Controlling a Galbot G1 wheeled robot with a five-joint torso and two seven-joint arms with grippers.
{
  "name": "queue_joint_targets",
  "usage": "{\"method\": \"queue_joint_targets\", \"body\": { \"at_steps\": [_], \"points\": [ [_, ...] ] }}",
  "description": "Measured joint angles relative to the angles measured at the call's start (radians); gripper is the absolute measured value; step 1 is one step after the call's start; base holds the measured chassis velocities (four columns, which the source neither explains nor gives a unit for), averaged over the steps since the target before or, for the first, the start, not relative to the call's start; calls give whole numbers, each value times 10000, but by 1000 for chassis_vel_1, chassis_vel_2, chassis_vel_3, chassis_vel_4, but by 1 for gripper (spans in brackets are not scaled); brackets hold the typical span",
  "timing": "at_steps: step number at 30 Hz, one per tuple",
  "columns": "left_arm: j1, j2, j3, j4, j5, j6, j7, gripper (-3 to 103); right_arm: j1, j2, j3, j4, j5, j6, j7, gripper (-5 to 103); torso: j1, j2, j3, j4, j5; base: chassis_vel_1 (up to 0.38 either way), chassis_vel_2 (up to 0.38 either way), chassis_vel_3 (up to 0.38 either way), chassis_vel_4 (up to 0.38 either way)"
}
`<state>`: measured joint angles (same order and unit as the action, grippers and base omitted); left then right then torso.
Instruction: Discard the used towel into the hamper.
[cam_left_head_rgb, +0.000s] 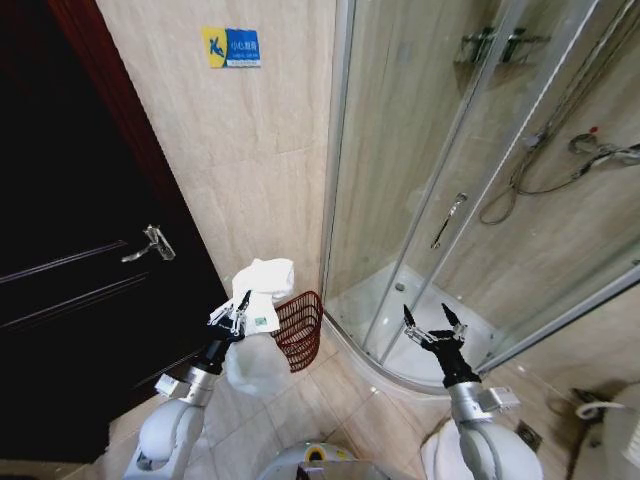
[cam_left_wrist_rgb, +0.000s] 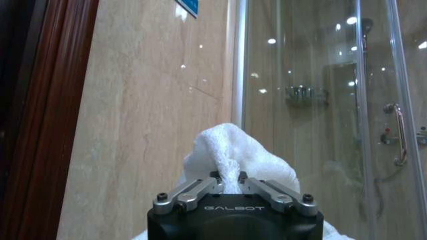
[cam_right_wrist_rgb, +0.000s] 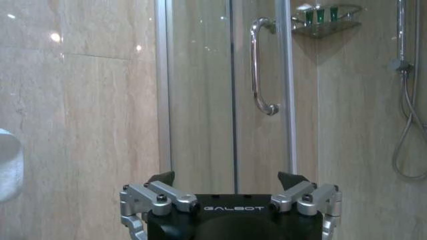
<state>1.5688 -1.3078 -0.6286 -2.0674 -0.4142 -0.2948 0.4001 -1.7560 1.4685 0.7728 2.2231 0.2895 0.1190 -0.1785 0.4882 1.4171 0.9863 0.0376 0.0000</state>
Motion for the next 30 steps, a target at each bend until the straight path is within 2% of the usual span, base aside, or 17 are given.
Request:
{"method": "queue_joint_targets", "body": {
  "at_steps": [30],
  "points": [
    [0, 0, 0, 0, 0, 0, 0, 5, -3, 2, 0, 6, -9, -2, 18, 100, 1, 0, 0, 0, 0, 0, 0, 0, 0]
  ]
}}
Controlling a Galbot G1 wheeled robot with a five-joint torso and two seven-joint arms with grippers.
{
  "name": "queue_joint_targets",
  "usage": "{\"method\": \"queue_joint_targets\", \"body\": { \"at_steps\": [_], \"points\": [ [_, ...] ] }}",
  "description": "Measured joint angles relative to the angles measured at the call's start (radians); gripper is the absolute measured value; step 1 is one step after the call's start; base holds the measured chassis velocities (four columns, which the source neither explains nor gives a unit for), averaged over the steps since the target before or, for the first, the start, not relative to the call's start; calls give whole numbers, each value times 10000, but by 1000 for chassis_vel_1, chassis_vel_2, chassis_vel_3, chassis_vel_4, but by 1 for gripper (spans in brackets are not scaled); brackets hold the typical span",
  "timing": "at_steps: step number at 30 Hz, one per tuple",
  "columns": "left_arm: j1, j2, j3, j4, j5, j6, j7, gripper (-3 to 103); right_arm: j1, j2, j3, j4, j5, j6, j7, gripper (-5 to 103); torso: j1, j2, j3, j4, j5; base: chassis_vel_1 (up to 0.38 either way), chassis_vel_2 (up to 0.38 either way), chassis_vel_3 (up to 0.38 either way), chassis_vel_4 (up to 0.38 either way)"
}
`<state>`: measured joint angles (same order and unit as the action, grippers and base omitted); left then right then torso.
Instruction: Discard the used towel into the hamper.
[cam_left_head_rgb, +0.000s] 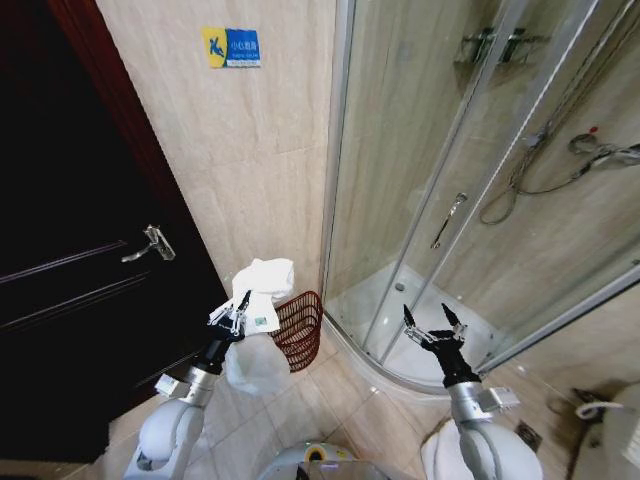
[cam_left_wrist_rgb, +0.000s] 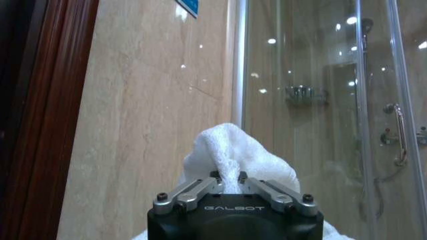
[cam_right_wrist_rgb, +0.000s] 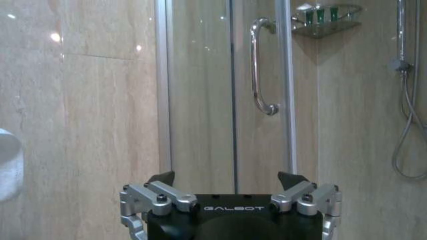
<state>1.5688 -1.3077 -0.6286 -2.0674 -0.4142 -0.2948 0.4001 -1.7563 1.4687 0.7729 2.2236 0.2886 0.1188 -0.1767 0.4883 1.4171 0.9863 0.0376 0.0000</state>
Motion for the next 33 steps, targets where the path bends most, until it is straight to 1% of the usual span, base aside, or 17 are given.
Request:
{"method": "queue_joint_targets", "body": {
  "at_steps": [2, 4, 6, 7, 9, 10, 12, 13, 14, 16, 21, 24, 25, 27, 28, 31, 33],
  "points": [
    [2, 1, 0, -3, 0, 2, -20, 5, -129, 66, 38, 245, -221, -90, 359, 100, 1, -1, 1, 4, 7, 0, 0, 0, 0],
    [6, 3, 2, -17, 0, 23, -127, 5, -341, 114, 88, 617, -531, -234, 747, 100, 1, 0, 0, -3, -8, 0, 0, 0, 0],
    [69, 51, -29, -172, -40, 191, -976, 5, -433, 171, 89, 863, -533, -307, 859, 100, 1, 0, 0, -1, 3, 0, 0, 0, 0],
    [69, 51, -29, -172, -40, 191, -976, 5, -433, 171, 89, 863, -533, -307, 859, 100, 1, 0, 0, -1, 3, 0, 0, 0, 0],
    [136, 106, -72, -317, -91, 378, -1850, 5, -426, 208, 95, 897, -400, -309, 741, 100, 1, 0, 0, 1, -3, 0, 0, 0, 0],
    [136, 106, -72, -317, -91, 378, -1850, 5, -426, 208, 95, 897, -400, -309, 741, 100, 1, 0, 0, 1, -3, 0, 0, 0, 0],
    [206, 162, -113, -476, -143, 560, -2729, 5, -483, 233, 44, 920, -309, -318, 760, 100, 1, 0, 0, 1, 0, 0, 0, 0, 0],
    [206, 162, -113, -476, -143, 560, -2729, 5, -483, 233, 44, 920, -309, -318, 760, 100, 1, 0, 0, 1, 0, 0, 0, 0, 0],
    [229, 192, -124, -564, -209, 673, -3163, 5, -523, 240, 28, 934, -284, -314, 757, 100, 1, 0, 0, 1, -2, 0, 0, 0, 0],
    [168, 231, -108, -664, -393, 796, -3427, 5, -554, 252, 0, 934, -261, -275, 701, 100, 1, 0, 0, -1, 1, 0, 0, 0, 0],
    [84, 276, -85, -576, -511, 804, -3253, 5, -566, 252, 6, 934, -219, -236, 476, 100, 1, 0, 0, 1, 0, 0, 0, 0, 0],
    [-217, 463, -47, -228, -876, 546, -2333, 5, -591, 227, 12, 927, -143, -168, 203, 100, 1, 0, 0, 0, -1, 0, 0, 0, 0],
    [-217, 463, -47, -228, -876, 546, -2333, 5, -591, 227, 12, 927, -143, -168, 203, 100, 1, 0, 0, 0, -1, 0, 0, 0, 0],
    [-499, 616, -31, 25, -1274, 349, -1380, 5, -596, 225, 13, 875, -117, -97, 49, 100, 1, 0, 0, 0, -2, 0, 0, 0, 0],
    [-499, 616, -31, 25, -1274, 349, -1380, 5, -596, 225, 13, 875, -117, -97, 49, 100, 1, 0, 0, 0, -2, 0, 0, 0, 0],
    [-900, 836, 57, 277, -1642, 311, -412, 5, -592, 223, 7, 811, -98, -71, -16, 100, 1, 0, 0, 0, -1, 0, 0, 0, 0],
    [-1082, 914, 135, 375, -1650, 350, -240, 5, -587, 220, 7, 795, -86, -67, -26, 100, 1, 0, 0, 0, -1, 0, 0, 0, 0]
  ]
}}
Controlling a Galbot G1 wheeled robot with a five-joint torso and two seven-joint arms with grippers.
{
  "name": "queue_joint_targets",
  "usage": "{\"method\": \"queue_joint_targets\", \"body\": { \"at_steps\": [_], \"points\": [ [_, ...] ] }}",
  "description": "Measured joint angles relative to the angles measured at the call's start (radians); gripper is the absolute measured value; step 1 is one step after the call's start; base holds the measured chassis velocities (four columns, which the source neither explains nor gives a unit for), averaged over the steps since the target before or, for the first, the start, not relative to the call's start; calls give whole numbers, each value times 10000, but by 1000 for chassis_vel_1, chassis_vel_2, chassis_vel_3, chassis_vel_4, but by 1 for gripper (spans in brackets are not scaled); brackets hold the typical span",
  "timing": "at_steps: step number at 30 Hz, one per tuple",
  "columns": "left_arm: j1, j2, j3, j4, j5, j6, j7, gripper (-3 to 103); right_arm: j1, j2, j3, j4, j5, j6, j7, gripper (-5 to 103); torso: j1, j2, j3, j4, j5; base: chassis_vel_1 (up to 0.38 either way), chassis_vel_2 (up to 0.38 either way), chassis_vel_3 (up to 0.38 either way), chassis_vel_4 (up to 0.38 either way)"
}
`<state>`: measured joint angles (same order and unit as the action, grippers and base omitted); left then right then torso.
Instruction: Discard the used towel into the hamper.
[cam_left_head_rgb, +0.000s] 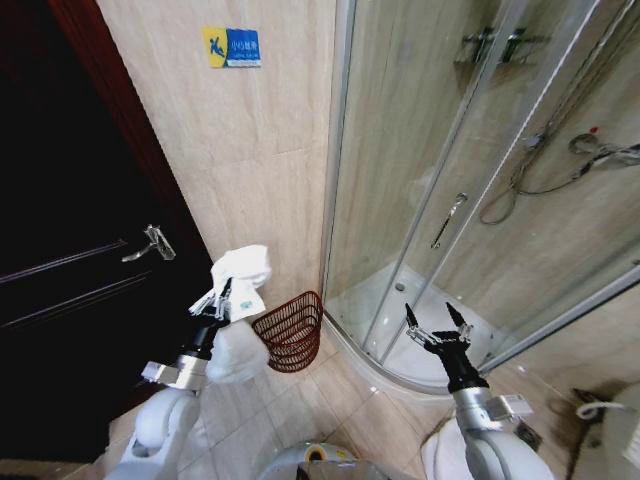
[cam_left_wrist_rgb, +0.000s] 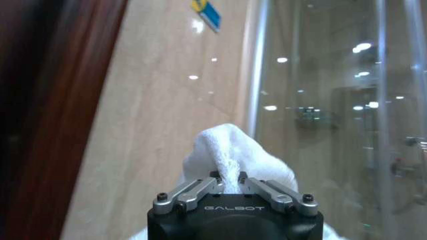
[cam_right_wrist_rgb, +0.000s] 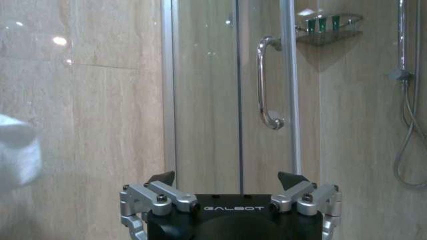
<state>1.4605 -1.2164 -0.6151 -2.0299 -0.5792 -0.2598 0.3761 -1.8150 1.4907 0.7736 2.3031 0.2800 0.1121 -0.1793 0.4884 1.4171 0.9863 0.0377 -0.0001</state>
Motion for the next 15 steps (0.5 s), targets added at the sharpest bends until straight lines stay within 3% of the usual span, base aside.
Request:
{"method": "queue_joint_targets", "body": {
  "at_steps": [4, 10, 15],
  "points": [
    [-579, 213, 432, 332, 104, 233, 11, 5, -9, -16, -14, -24, 37, 6, -29, 100, 0, 0, 0, -1, -1, 0, 0, 0, 0],
    [-1572, 635, 1287, 1147, 532, 600, -697, 5, -7, -93, -125, -34, 61, -1, -86, 100, 0, 0, 1, 2, -1, 0, 0, 0, 0],
    [-2535, 879, 2169, 2131, 584, 713, -855, 5, -116, -67, -39, -3, 85, 11, -91, 100, 0, 0, 1, 0, 0, 0, 0, 0, 0]
  ]
}}
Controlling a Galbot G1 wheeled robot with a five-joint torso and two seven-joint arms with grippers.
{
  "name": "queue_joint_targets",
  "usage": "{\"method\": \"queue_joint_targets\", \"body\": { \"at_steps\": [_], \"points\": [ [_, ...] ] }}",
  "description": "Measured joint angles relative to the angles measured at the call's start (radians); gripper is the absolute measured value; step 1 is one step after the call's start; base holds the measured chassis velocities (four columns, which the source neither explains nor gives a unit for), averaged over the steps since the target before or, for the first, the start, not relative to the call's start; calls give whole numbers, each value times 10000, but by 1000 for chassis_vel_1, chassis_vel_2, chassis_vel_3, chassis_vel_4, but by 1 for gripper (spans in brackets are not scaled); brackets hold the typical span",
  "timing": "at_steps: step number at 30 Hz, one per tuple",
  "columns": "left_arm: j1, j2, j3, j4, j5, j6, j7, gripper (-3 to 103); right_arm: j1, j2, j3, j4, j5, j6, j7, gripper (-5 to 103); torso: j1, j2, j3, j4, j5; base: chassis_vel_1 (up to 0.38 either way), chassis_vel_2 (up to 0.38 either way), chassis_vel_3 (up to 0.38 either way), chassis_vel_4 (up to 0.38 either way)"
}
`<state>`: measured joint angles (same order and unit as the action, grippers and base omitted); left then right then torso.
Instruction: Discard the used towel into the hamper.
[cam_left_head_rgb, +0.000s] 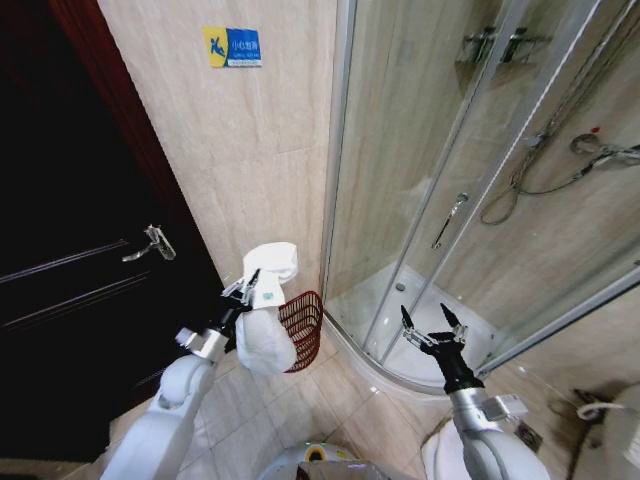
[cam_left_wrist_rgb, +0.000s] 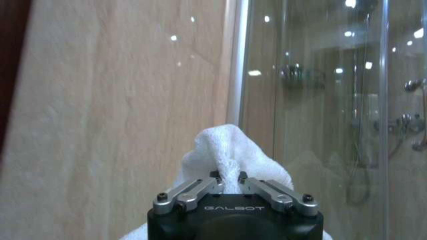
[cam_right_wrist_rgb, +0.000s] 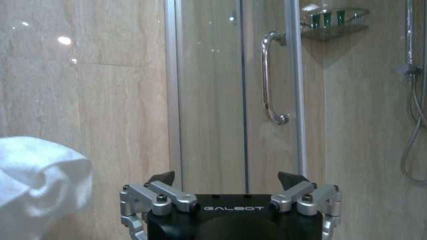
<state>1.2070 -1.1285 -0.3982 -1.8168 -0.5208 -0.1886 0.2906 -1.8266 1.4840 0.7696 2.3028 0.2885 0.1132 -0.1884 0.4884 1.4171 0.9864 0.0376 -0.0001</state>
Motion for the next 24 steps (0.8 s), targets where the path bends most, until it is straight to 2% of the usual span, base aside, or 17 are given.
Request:
{"method": "queue_joint_targets", "body": {
  "at_steps": [5, 8, 13, 17, 18, 20, 21, 24],
  "points": [
    [-1051, -17, 742, 802, 1, 2, -320, 5, -70, 20, 22, 71, 3, 15, -3, 100, -1, 0, 0, 0, 0, 0, 0, 0, 0],
    [-2278, -134, 1623, 1865, 107, -56, -470, 5, -145, 55, 39, 125, 3, 52, -5, 100, 0, -1, 0, -2, 3, 0, 0, 0, 0],
    [-2959, -345, 2195, 2845, 242, -349, -463, 5, -183, 75, 54, 124, -1, 92, -4, 100, 0, -1, 1, 0, 2, 0, 0, 0, 0],
    [-3869, -920, 2928, 4570, 431, -1017, -429, 5, -196, 125, 69, 75, -11, 105, -5, 100, -1, -1, 0, 0, 1, 0, 0, 0, 0],
    [-3869, -920, 2928, 4570, 431, -1017, -429, 5, -196, 125, 69, 75, -11, 105, -5, 100, -1, -1, 0, 0, 1, 0, 0, 0, 0],
    [-4360, -1247, 3228, 5545, 611, -1396, -387, 5, -212, 201, 83, 70, -12, 130, -6, 100, -1, -1, 0, -1, 3, 0, 0, 0, 0],
    [-4360, -1247, 3228, 5545, 611, -1396, -387, 5, -212, 201, 83, 70, -12, 130, -6, 100, -1, -1, 0, -1, 3, 0, 0, 0, 0],
    [-5033, -1724, 3371, 6958, 987, -1945, -307, 5, -267, 271, 88, 53, -20, 208, -9, 100, 0, -1, 0, 0, 2, 0, 0, 0, 0]
  ]
}}
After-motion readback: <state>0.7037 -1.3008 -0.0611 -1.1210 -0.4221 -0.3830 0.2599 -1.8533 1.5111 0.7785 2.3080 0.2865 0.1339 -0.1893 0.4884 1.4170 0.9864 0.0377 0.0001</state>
